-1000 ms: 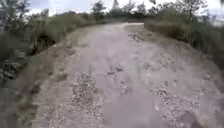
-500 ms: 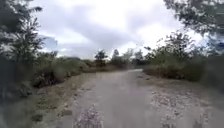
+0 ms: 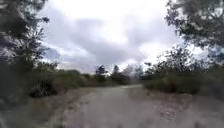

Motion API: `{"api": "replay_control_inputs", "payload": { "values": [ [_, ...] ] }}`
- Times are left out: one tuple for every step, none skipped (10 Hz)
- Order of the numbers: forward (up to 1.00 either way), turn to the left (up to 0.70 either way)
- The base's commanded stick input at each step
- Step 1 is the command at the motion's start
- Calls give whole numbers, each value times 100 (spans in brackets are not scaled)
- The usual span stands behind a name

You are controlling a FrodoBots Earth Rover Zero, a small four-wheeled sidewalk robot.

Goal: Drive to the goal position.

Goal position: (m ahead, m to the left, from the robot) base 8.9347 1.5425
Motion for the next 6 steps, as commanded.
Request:
{"api": "replay_control_inputs", "payload": {
  "values": [
    [45, 0],
    [45, 0],
    [45, 0],
    [45, 0],
    [45, 0],
    [45, 0]
  ]
}}
